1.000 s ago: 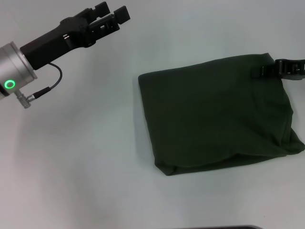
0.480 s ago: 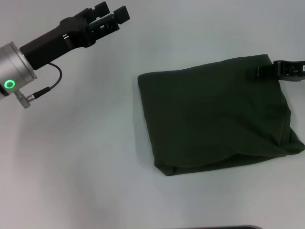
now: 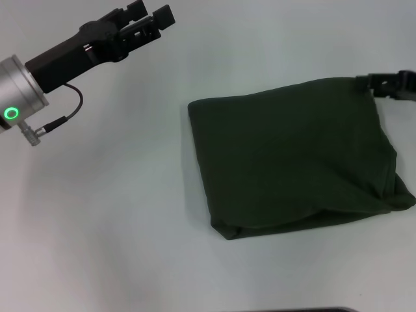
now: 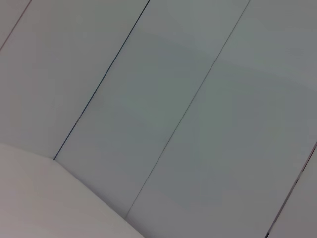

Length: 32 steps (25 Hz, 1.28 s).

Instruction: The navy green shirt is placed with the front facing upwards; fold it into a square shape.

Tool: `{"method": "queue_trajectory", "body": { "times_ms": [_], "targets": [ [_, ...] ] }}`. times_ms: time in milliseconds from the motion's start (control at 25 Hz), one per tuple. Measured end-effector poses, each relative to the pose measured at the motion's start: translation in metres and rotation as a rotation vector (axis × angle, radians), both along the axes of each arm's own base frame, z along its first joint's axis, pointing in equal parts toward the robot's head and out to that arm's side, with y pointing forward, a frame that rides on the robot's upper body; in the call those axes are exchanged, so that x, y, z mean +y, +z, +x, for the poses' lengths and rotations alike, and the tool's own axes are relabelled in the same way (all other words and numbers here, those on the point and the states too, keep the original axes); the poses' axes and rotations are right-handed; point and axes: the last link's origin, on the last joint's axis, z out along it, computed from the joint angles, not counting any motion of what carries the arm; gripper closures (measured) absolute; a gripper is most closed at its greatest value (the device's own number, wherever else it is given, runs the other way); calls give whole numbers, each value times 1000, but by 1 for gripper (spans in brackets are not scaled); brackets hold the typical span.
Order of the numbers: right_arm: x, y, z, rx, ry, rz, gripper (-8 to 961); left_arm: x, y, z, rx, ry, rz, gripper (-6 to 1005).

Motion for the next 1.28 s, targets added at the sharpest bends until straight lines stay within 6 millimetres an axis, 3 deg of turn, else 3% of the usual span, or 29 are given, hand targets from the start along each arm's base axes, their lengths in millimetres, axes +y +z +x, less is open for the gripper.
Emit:
{"method": "queue_trajectory", "body": {
  "times_ms": [80, 360, 560, 880, 1080, 1280],
  "targets": [
    [-2, 9, 4, 9, -6, 46, 225, 0, 0, 0, 0, -1, 1, 94],
    [-15, 24, -1, 90, 112, 138, 225, 1, 2, 1, 2, -5, 5, 94],
    [-27, 10, -22, 133, 324, 93, 224, 1, 2, 1, 3, -5, 5, 94],
    [-45, -18, -51, 149, 567, -124, 233, -1, 2, -2, 4, 1, 7, 94],
    [-54, -28, -53, 137, 612, -229, 294, -2, 0, -3, 8, 1, 2, 94],
    [-63, -27, -42, 116, 569, -285, 390, -6, -1, -5, 5, 7, -1, 94]
  ]
}}
